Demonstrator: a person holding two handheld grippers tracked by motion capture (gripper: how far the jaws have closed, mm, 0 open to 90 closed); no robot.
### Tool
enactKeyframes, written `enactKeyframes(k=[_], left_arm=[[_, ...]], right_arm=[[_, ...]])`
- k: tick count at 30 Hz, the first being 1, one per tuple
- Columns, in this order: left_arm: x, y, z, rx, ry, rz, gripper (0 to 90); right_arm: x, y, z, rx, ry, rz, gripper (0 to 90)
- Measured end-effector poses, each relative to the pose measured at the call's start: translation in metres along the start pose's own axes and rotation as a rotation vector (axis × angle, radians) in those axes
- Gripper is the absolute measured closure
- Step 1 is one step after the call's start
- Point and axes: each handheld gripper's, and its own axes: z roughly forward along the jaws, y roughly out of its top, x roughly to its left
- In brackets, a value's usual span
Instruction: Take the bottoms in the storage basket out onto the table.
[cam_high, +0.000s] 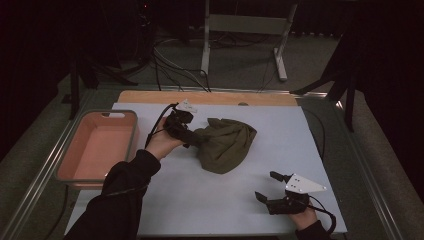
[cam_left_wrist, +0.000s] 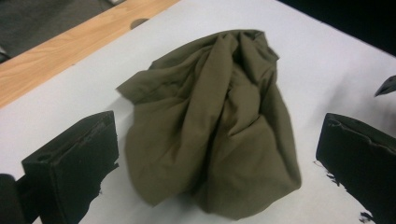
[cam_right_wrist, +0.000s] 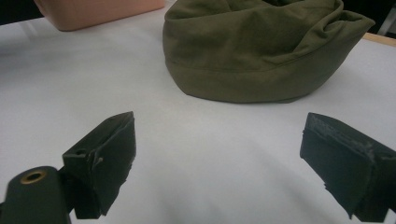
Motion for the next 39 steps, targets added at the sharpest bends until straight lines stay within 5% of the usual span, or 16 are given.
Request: enactKeyframes(k=[14, 39], left_arm=[[0.006, -0.029, -0.010, -0.017, 0.038, -0.025, 0.2], [-0.005, -0.089, -0.009, -0.020, 0.010, -0.051, 0.2]], right_arm=[[0.001, 0.000, 0.001, 0.004, -0.002, -0.008, 10.5], [0.002, 0.001, 0.001, 0.006, -0.005, -0.016, 10.6]])
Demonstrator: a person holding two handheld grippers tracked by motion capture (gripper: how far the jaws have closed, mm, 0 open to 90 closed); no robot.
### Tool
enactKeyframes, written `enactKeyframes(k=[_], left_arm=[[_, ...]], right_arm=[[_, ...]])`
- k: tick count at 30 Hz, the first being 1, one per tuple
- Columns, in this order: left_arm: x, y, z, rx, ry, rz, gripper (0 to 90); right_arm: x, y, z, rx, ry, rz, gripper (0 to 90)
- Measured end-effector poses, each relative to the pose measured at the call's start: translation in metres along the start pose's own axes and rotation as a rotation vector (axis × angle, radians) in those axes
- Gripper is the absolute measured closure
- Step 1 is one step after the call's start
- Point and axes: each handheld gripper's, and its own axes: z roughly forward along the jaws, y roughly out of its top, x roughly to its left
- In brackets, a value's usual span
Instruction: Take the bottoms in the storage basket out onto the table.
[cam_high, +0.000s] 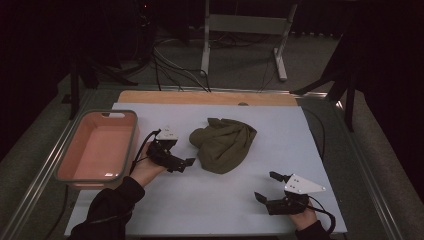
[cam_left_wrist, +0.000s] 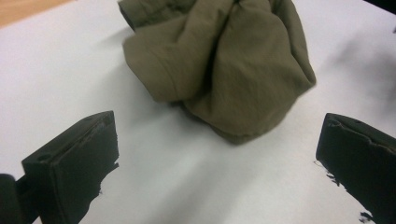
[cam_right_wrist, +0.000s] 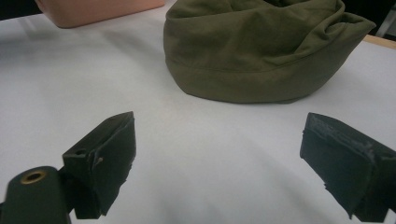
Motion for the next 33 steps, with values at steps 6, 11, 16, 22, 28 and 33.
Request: enactKeyframes(k=[6, 11, 16, 22, 28, 33], left_arm=[[-0.005, -0.014, 0.004, 0.011, -0.007, 0.025, 0.2], [-0.009, -0.023, 0.007, 0.024, -0.009, 0.028, 0.2], [-0.015, -0.033, 0.006, 0.031, -0.022, 0.034, 0.2], [-0.021, -0.043, 0.003, 0.034, -0.038, 0.047, 0.2], [-0.024, -0.053, 0.002, 0.042, -0.072, 0.040, 0.2], [-0.026, -0.061, 0.001, 0.054, -0.089, 0.047, 0.2]], right_arm=[[0.000, 0.000, 0.000, 0.002, 0.001, -0.002, 10.5], [0.000, 0.000, 0.000, 0.000, -0.001, -0.002, 10.5], [0.001, 0.000, 0.001, 0.001, -0.001, -0.001, 10.5], [0.001, 0.000, 0.001, 0.003, 0.000, 0.000, 10.6], [0.000, 0.000, 0.001, 0.006, -0.004, -0.002, 10.5], [0.000, 0.000, 0.000, 0.003, -0.004, 0.000, 10.6]])
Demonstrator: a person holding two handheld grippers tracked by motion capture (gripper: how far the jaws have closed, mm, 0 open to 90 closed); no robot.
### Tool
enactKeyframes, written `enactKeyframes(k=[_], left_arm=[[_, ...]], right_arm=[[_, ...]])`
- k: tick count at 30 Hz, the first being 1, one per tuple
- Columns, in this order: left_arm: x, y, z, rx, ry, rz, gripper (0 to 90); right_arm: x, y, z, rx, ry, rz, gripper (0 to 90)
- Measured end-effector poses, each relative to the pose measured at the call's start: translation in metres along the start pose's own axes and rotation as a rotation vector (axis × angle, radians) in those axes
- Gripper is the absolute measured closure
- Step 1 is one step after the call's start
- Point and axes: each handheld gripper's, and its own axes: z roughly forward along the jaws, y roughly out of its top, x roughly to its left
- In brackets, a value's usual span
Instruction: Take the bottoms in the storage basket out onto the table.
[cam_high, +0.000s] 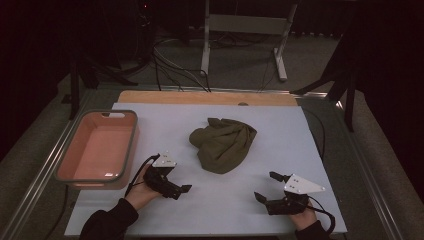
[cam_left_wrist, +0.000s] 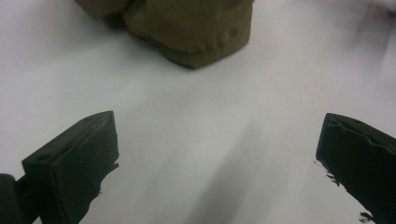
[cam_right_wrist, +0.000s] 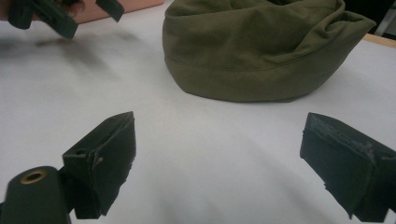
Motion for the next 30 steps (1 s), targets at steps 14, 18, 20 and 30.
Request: enactKeyframes(k=[14, 18, 20, 30], left_arm=[[-0.004, -0.021, -0.012, 0.011, -0.057, 0.012, 0.2], [-0.005, -0.027, -0.017, 0.022, -0.069, 0.020, 0.2], [-0.005, -0.030, -0.019, 0.035, -0.087, 0.021, 0.2], [-0.008, -0.043, -0.027, 0.078, -0.121, 0.058, 0.2]], right_arm=[[0.001, 0.000, 0.001, 0.001, 0.002, -0.001, 10.6], [0.001, 0.000, 0.000, 0.000, 0.001, 0.000, 10.6], [0.001, 0.000, 0.000, 0.001, 0.001, -0.001, 10.6], [0.001, 0.000, 0.001, 0.004, 0.000, -0.002, 10.6]])
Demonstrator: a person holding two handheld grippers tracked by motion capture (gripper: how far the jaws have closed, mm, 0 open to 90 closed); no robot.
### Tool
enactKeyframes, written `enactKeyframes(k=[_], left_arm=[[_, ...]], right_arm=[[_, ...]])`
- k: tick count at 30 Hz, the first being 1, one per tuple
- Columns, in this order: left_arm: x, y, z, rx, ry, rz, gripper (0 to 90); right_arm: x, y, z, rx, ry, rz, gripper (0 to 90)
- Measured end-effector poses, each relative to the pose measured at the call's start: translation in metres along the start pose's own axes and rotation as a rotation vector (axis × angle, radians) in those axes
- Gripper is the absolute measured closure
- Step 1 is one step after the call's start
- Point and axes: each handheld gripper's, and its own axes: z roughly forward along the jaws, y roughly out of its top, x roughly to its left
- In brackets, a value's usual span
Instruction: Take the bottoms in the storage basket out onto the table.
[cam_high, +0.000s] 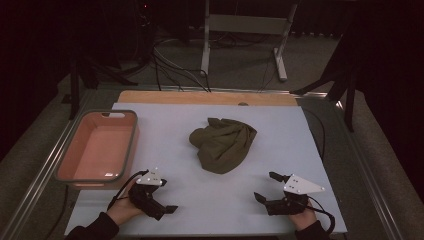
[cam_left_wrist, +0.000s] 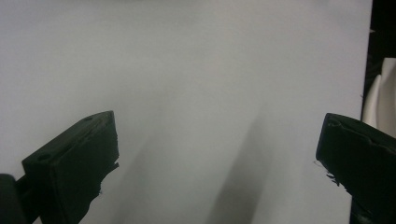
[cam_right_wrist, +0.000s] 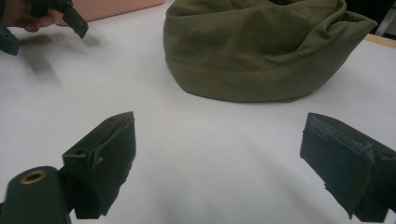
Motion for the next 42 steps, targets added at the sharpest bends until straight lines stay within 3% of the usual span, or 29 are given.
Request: enactKeyframes(k=[6, 11, 31, 38, 42], left_arm=[[-0.001, -0.007, -0.004, 0.026, -0.026, 0.016, 0.2], [-0.001, -0.014, -0.005, 0.043, -0.011, 0.014, 0.2], [0.005, -0.038, -0.031, 0.040, -0.053, 0.006, 0.2], [0.006, -0.047, -0.038, 0.060, -0.076, -0.001, 0.2], [0.007, -0.051, -0.042, 0.045, -0.075, -0.007, 0.3]], right_arm=[[0.000, 0.000, 0.000, 0.001, -0.001, -0.001, 10.6], [0.000, 0.000, 0.000, 0.003, -0.002, -0.002, 10.5], [0.001, 0.000, 0.000, 0.008, -0.003, -0.007, 10.6], [0.001, -0.001, -0.001, 0.009, -0.003, -0.011, 10.6], [0.001, -0.001, -0.001, 0.010, -0.005, -0.010, 10.6]])
